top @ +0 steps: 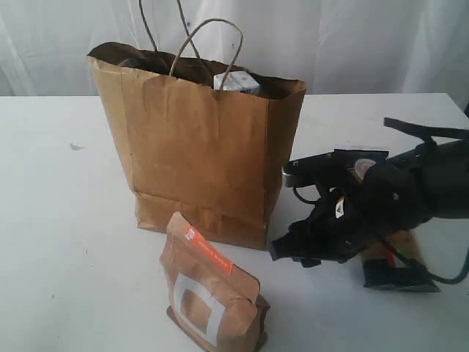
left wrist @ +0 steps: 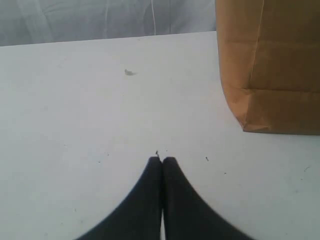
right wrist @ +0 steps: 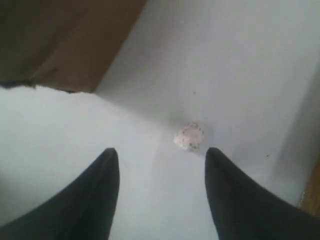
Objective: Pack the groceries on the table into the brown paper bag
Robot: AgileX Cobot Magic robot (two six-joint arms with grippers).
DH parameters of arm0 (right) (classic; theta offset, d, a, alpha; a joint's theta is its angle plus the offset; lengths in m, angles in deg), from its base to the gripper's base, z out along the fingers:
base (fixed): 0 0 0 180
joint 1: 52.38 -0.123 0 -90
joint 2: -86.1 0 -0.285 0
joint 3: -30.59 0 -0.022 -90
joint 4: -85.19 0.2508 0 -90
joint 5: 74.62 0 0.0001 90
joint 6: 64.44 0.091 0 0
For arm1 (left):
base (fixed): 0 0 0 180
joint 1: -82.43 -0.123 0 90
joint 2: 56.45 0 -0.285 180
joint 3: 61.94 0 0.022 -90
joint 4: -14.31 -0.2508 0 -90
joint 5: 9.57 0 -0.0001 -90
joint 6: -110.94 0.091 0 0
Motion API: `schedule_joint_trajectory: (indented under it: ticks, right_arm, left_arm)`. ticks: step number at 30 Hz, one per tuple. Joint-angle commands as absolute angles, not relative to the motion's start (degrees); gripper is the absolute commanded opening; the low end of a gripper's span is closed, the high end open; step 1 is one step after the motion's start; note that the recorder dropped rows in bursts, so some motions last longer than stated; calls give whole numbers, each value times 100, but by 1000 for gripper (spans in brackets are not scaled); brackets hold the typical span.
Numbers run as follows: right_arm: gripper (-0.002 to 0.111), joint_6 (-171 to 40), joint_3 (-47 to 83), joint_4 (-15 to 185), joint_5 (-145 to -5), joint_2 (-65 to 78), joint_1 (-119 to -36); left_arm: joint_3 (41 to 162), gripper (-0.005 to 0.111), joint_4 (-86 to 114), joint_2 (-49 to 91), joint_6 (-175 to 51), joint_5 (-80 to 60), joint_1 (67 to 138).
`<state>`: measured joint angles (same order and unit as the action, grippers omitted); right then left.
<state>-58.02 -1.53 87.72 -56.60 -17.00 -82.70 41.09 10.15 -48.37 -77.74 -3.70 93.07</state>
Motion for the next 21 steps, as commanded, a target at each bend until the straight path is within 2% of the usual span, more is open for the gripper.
schedule_joint_trajectory:
  ticks: [1,14,19,21]
  right_arm:
    - [49,-5793,47,8638,-5696,-1950,-8202]
    - [49,-5502,93,8215,-5740,-2462,-8084]
    - [44,-5502,93,8189,-5755,-2522,-8038]
    - [39,-5502,93,8189,-5723,-2562,-8038]
  left_arm:
    - [4084,0,1034,-4866,-7759,-397,9289]
    - [4084,0,1034,-4866,-7759,-397,9289]
    - [4084,0,1034,-4866,-7759,-397,9289]
    - [4084,0,1034,-4866,-7759,-397,9289]
